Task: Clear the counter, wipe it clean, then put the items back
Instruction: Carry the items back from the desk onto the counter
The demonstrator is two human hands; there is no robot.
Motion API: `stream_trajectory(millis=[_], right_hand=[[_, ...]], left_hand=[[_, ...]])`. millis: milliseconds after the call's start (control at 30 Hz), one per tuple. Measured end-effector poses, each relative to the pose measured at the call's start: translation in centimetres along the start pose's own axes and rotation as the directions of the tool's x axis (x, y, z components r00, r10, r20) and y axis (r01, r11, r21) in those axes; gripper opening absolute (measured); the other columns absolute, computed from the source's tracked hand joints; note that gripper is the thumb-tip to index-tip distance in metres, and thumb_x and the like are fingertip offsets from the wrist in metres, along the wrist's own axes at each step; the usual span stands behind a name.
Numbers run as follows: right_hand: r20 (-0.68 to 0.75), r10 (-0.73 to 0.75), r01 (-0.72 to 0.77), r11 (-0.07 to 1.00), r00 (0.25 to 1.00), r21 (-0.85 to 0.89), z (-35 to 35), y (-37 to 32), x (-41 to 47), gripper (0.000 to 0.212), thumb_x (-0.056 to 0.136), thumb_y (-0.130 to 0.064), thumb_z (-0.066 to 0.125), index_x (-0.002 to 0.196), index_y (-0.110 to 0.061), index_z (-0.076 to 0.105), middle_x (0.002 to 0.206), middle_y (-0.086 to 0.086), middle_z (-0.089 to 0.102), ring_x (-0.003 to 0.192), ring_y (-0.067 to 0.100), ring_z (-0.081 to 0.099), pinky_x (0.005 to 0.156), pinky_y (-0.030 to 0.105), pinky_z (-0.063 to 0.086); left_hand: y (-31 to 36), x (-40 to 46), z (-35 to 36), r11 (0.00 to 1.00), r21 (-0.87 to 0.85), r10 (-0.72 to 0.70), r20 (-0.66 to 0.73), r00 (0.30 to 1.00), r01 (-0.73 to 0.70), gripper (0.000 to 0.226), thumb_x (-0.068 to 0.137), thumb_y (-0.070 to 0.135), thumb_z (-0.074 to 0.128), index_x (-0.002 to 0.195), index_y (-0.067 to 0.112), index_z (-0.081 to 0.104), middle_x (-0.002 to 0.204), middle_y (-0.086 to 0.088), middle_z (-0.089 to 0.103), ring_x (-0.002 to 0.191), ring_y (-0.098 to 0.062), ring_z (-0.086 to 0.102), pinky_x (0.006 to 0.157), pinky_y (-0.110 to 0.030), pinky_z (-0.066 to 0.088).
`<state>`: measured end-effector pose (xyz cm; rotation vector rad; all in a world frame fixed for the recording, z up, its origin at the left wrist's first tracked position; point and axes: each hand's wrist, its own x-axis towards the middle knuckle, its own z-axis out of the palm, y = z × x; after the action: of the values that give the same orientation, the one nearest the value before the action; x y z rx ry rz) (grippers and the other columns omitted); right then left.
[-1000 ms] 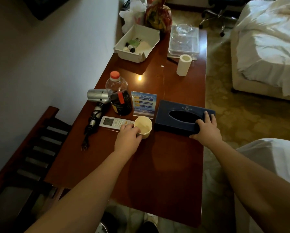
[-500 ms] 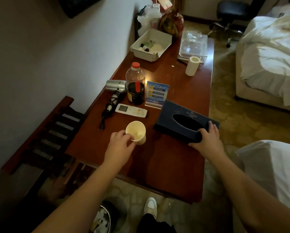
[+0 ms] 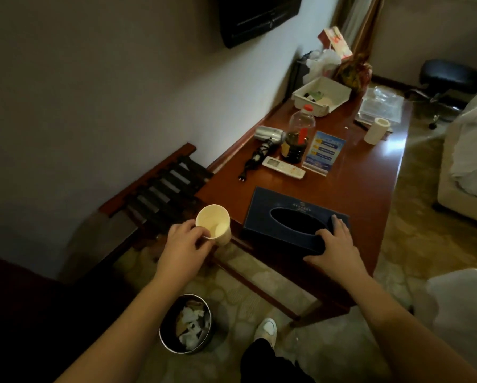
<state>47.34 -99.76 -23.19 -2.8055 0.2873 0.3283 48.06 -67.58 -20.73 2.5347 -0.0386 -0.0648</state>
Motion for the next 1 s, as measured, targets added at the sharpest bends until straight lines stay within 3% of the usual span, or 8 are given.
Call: stream_trajectory(millis=[200, 367, 467, 700, 1000], right_hand=[[0.033, -0.209, 0.211, 0.976, 0.977, -0.046, 0.9, -8.5, -4.4, 0.066, 0.076, -0.049, 0.074, 0.131, -0.026, 0.045, 0.16, 0.003, -0.007, 0.147, 0.024, -0.005, 0.11, 0.058, 0.028], [0.037, -0.406, 0.408, 0.911, 0.913, -0.057, 2.2, -16.1, -7.4, 0.062, 0.074, -0.052, 0.074, 0.125, -0.027, 0.048, 0.16, 0.006, -0.002, 0.147, 0.026, -0.002, 0.111, 0.057, 0.028], [0.036, -0.535, 0.536, 0.842, 0.844, -0.068, 2.7, -20.7, -9.2, 0.06, 0.074, -0.051, 0.074, 0.123, -0.025, 0.05, 0.16, 0.01, 0.003, 0.146, 0.027, 0.001, 0.11, 0.057, 0.029], [0.098, -0.75, 0.756, 0.651, 0.654, -0.063, 1.4, -32.6, -13.1, 0.061, 0.074, -0.039, 0.076, 0.127, -0.022, 0.049, 0.16, 0.006, -0.001, 0.147, 0.022, -0.004, 0.113, 0.055, 0.026], [0.121, -0.906, 0.914, 0.404, 0.406, -0.042, -1.9, -46.8, -20.1, 0.056, 0.076, -0.038, 0.075, 0.124, -0.027, 0.047, 0.16, 0.001, -0.005, 0.147, 0.02, -0.005, 0.116, 0.052, 0.021]], left_hand=[[-5.6, -8.4, -6.2, 0.993, -0.027, -0.12, -0.122, 0.985, 0.117, 0.021, 0.093, 0.033, 0.061, 0.111, 0.024, 0.065, 0.138, 0.004, 0.047, 0.131, -0.015, 0.028, 0.099, -0.03, 0.031], [-10.1, -15.4, -11.1, 0.977, -0.068, -0.212, -0.271, 0.939, 0.201, 0.019, 0.091, 0.033, 0.062, 0.107, 0.023, 0.067, 0.135, 0.003, 0.05, 0.128, -0.016, 0.03, 0.1, -0.031, 0.031], [-12.6, -19.6, -13.9, 0.962, -0.072, -0.271, -0.366, 0.89, 0.263, 0.018, 0.091, 0.032, 0.064, 0.106, 0.023, 0.068, 0.134, 0.004, 0.052, 0.125, -0.016, 0.033, 0.095, -0.028, 0.031], [-15.9, -28.6, -21.5, 0.897, -0.112, -0.412, -0.562, 0.717, 0.428, 0.019, 0.09, 0.03, 0.065, 0.108, 0.024, 0.067, 0.136, 0.004, 0.05, 0.129, -0.015, 0.033, 0.104, -0.036, 0.033], [-18.4, -38.2, -30.8, 0.872, -0.111, -0.397, -0.73, 0.556, 0.477, 0.009, 0.088, 0.026, 0.067, 0.097, 0.025, 0.066, 0.129, 0.003, 0.052, 0.122, -0.015, 0.037, 0.09, -0.03, 0.031]])
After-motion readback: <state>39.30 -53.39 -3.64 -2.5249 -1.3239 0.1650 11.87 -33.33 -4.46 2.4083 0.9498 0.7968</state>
